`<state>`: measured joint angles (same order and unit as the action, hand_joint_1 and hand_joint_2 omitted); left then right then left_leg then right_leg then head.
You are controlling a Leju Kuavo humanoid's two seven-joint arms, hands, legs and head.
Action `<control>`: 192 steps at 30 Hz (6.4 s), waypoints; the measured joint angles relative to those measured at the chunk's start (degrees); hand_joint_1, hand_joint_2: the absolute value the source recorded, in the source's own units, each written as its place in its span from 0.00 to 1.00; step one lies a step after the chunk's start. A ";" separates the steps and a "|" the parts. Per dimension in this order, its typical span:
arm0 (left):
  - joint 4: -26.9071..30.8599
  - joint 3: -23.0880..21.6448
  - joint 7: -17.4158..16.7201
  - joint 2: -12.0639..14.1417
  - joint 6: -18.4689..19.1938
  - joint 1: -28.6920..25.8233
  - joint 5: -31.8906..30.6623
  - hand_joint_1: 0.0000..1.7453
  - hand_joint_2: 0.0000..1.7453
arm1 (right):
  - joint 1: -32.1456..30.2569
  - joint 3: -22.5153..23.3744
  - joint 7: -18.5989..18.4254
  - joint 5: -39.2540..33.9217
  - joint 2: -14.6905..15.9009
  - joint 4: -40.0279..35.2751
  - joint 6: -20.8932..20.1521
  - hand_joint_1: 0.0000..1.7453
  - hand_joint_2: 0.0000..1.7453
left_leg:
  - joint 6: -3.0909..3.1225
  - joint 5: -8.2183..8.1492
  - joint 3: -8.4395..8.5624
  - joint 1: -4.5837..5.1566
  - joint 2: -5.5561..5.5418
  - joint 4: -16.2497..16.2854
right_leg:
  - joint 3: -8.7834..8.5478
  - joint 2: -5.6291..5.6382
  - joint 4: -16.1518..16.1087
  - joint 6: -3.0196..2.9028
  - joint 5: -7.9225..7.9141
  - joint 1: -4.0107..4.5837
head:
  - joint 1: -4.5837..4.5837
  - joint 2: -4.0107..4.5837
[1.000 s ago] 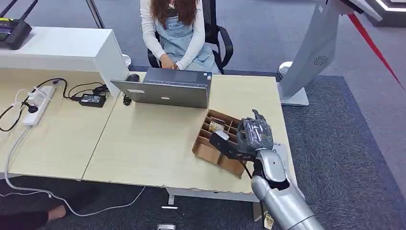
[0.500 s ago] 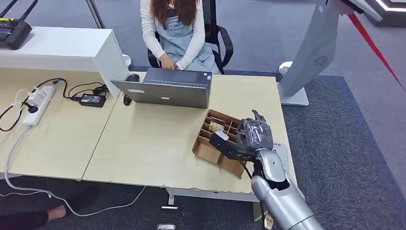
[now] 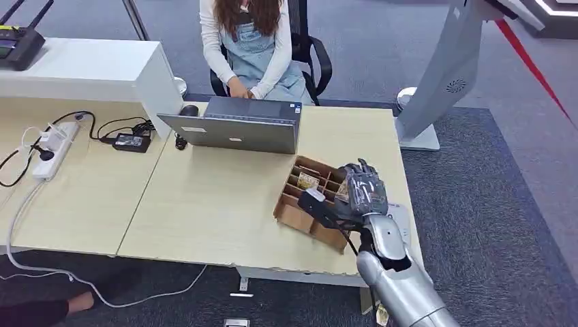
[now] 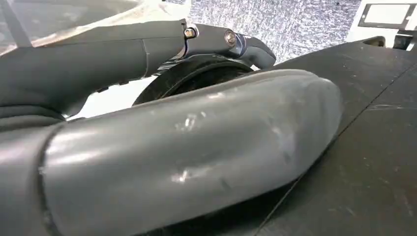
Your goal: Pass the card to the sensor for recognition and then transmit it.
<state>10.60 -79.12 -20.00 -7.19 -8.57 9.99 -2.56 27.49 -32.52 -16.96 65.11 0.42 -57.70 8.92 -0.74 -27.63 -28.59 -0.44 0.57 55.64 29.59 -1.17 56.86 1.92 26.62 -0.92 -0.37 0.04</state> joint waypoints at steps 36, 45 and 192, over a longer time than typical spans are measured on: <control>0.00 0.00 0.90 -0.09 0.35 0.12 -0.50 0.00 0.00 | 0.75 0.00 0.35 0.46 -0.17 0.85 0.11 1.00 1.00 | 0.00 0.00 0.00 0.00 0.00 0.01 | 0.00 0.00 0.00 0.00 0.00 0.00 | 0.00 0.00; 0.00 0.00 0.94 -0.09 0.39 0.13 -0.61 0.00 0.00 | 0.76 0.00 0.46 0.44 -0.26 0.85 0.22 1.00 1.00 | 0.00 0.00 0.00 0.00 0.00 0.00 | -0.01 0.00 0.00 0.00 0.00 0.00 | 0.00 0.00; 0.00 0.61 1.22 -0.24 0.55 0.21 -2.58 0.00 0.00 | -0.28 -4.59 1.09 1.49 -1.20 -9.81 -3.93 0.64 1.00 | 0.00 0.00 -0.02 -0.01 -0.02 -0.01 | -0.02 -0.01 0.01 0.00 0.00 0.01 | 0.00 0.00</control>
<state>10.60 -78.51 -18.78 -7.43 -8.02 10.20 -5.14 27.22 -37.11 -15.87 66.60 -0.79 -67.51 4.98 -0.74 -27.63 -28.61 -0.45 0.55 55.64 29.57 -1.19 56.87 1.92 26.62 -0.91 -0.37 0.04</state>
